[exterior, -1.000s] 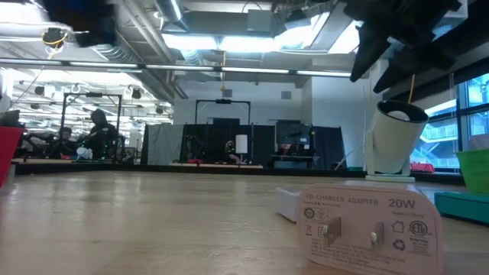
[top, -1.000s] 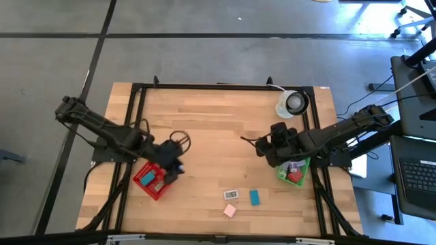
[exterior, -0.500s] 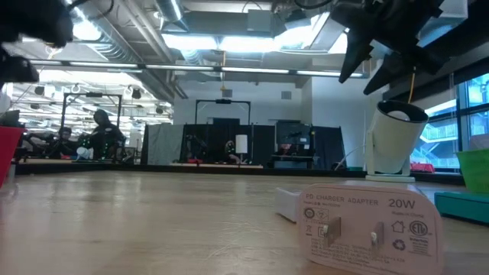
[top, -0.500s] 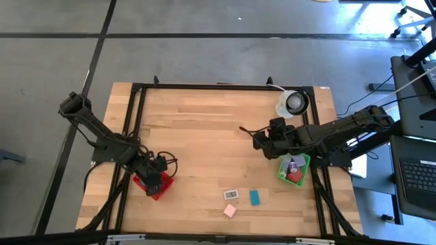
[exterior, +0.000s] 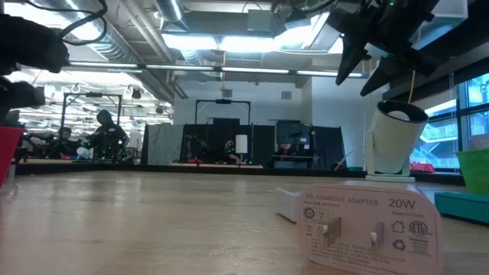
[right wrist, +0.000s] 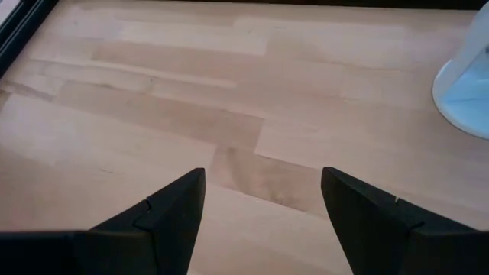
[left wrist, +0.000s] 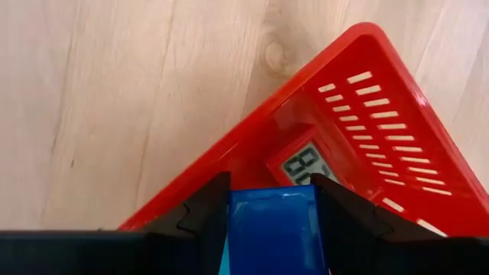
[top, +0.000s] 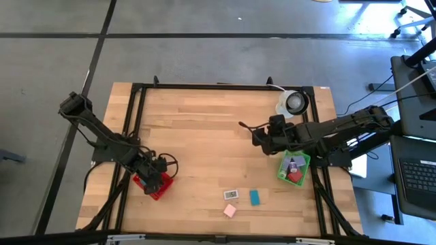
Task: Pick & Place Office items
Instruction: Put the blue digital clock into the red bin, then put the white digital clock into the red bin
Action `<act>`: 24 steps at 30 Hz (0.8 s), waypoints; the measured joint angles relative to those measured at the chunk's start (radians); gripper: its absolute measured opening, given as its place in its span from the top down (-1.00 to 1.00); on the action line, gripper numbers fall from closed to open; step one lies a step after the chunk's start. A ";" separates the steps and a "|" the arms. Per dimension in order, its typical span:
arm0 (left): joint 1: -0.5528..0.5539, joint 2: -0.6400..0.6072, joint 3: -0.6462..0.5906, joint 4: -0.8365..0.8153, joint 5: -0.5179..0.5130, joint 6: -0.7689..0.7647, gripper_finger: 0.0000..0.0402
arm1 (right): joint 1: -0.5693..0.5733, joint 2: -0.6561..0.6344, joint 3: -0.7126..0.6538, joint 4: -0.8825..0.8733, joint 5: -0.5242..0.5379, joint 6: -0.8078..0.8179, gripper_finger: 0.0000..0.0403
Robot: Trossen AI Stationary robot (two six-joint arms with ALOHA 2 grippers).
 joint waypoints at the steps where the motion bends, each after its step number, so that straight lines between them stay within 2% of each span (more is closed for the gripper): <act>1: 0.000 0.000 -0.005 0.010 0.000 0.001 0.19 | -0.003 0.000 0.000 0.000 0.000 -0.002 -0.31; 13: 0.000 0.000 -0.007 0.067 0.008 -0.034 0.08 | -0.008 0.000 0.000 0.000 0.000 -0.051 -0.31; 20: 0.006 0.000 -0.006 0.115 0.011 -0.056 -0.05 | -0.007 0.000 0.000 0.000 -0.004 -0.058 -0.31; 24: 0.039 -0.020 -0.006 0.116 0.101 -0.059 -0.12 | -0.008 0.000 0.000 0.002 -0.085 -0.065 -0.31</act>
